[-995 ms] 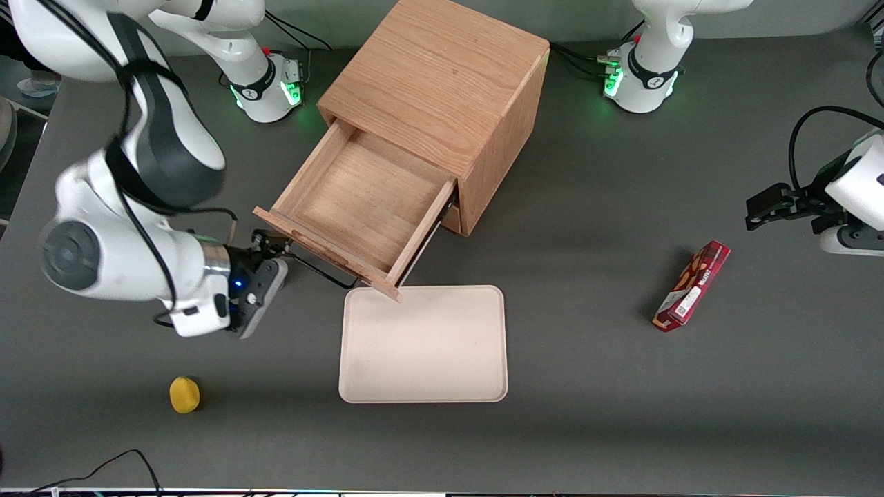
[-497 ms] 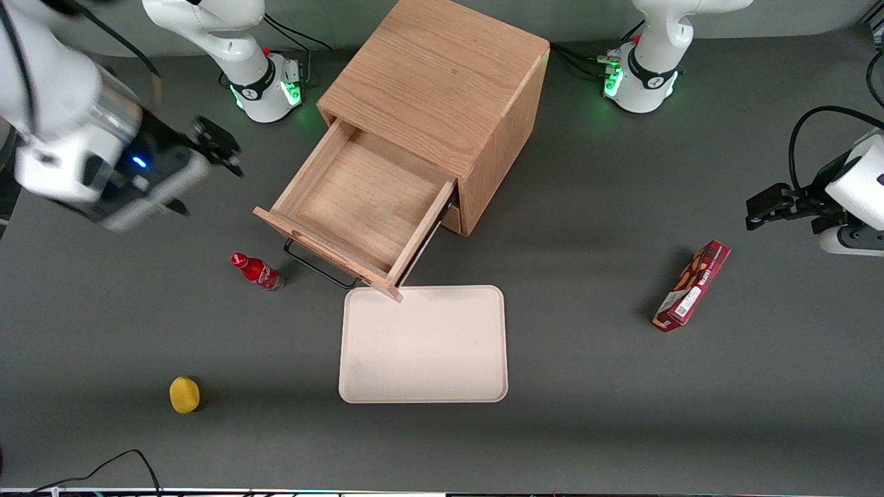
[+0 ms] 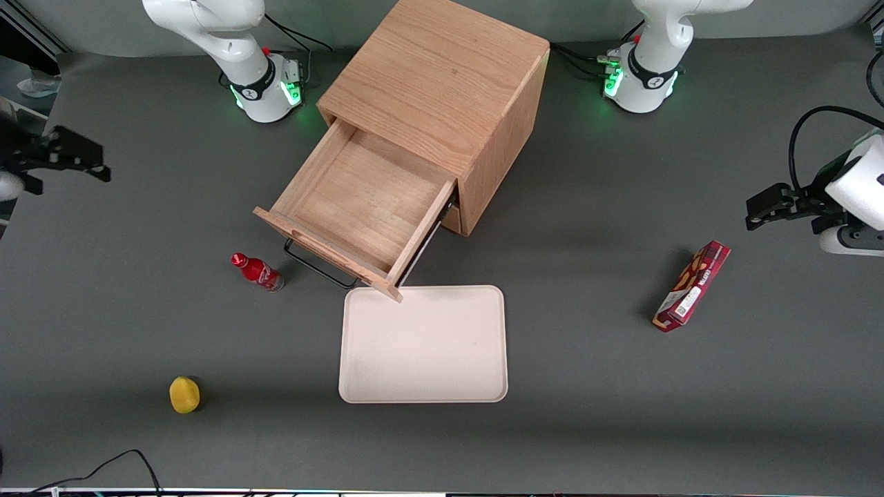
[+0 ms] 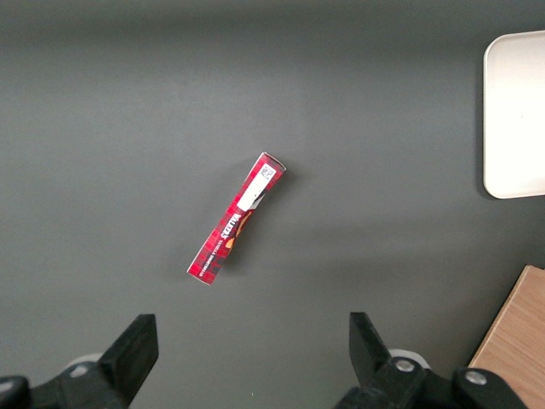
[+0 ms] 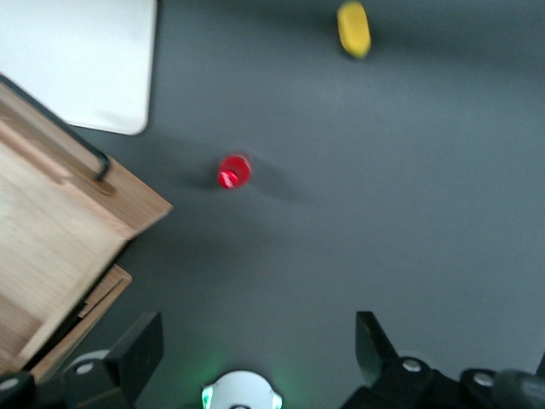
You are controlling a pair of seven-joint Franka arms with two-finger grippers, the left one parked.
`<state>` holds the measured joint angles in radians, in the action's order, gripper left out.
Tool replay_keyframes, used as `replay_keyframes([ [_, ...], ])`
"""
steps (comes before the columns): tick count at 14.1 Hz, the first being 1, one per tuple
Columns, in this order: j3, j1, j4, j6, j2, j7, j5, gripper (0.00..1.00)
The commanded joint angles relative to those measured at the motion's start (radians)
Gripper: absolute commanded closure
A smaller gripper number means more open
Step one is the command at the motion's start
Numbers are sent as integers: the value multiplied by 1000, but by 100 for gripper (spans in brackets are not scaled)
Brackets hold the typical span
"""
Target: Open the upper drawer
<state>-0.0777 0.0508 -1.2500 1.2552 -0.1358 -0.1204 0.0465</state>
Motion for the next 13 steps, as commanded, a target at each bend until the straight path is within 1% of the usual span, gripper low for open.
replay_keyframes([
  [1,10,-9,-100,45,44,107,-35,0],
  [2,16,-3,-152,71,70,176,-81,0],
  [3,18,-5,-210,113,102,209,-97,0],
  [7,16,-8,-565,336,347,226,-100,0],
  [8,16,-9,-601,360,379,231,-100,0],
  [10,16,-12,-556,354,365,220,-93,0],
  [13,21,-8,-427,314,288,232,-88,0],
])
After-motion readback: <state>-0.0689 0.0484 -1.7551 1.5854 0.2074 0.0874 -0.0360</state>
